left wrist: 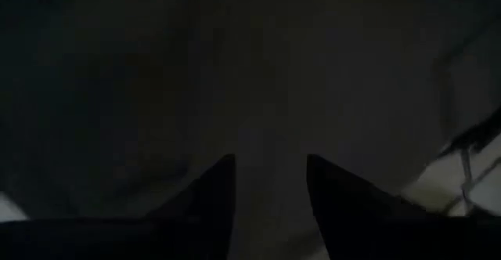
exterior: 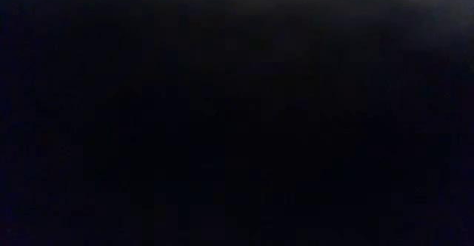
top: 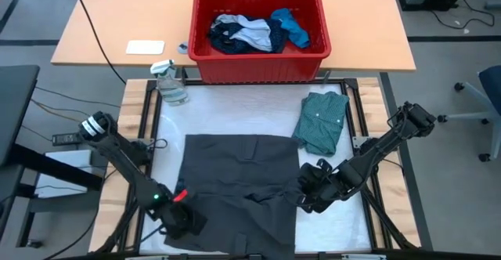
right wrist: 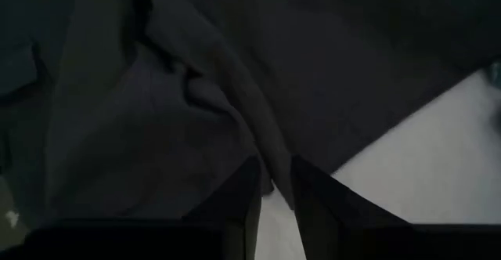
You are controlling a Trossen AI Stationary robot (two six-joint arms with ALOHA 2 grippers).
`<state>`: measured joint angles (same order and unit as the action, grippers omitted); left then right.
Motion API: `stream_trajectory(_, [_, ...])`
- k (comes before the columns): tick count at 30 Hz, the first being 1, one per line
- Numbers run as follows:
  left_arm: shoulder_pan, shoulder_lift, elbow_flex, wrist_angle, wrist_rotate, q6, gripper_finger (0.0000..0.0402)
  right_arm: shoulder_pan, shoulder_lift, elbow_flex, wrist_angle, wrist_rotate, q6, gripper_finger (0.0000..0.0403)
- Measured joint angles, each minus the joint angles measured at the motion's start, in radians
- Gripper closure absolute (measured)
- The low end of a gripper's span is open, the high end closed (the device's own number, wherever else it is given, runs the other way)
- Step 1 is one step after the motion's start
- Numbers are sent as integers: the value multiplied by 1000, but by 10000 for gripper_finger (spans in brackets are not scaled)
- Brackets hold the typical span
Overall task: Fold laundry
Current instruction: Fold the gray shorts
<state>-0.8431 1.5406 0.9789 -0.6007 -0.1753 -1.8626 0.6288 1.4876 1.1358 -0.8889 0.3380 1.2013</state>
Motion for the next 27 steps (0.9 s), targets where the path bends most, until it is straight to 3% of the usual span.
stream_trajectory(5, [120,-36,22,-110,-123,185,240,-14,-1,-7,57,126,-75,321])
stream_trajectory(9, [278,-37,2,-231,-146,369,240,-35,-1,-43,150,211,-72,322])
stream_trajectory(15, [496,-36,-165,-83,-82,576,240,-67,-1,-106,326,112,24,323])
stream_trajectory(20, [620,-46,-297,-12,-5,563,242,-62,-1,-145,336,108,86,329])
stream_trajectory(27, [721,-62,-304,-95,13,598,267,-103,-1,-179,343,112,120,344])
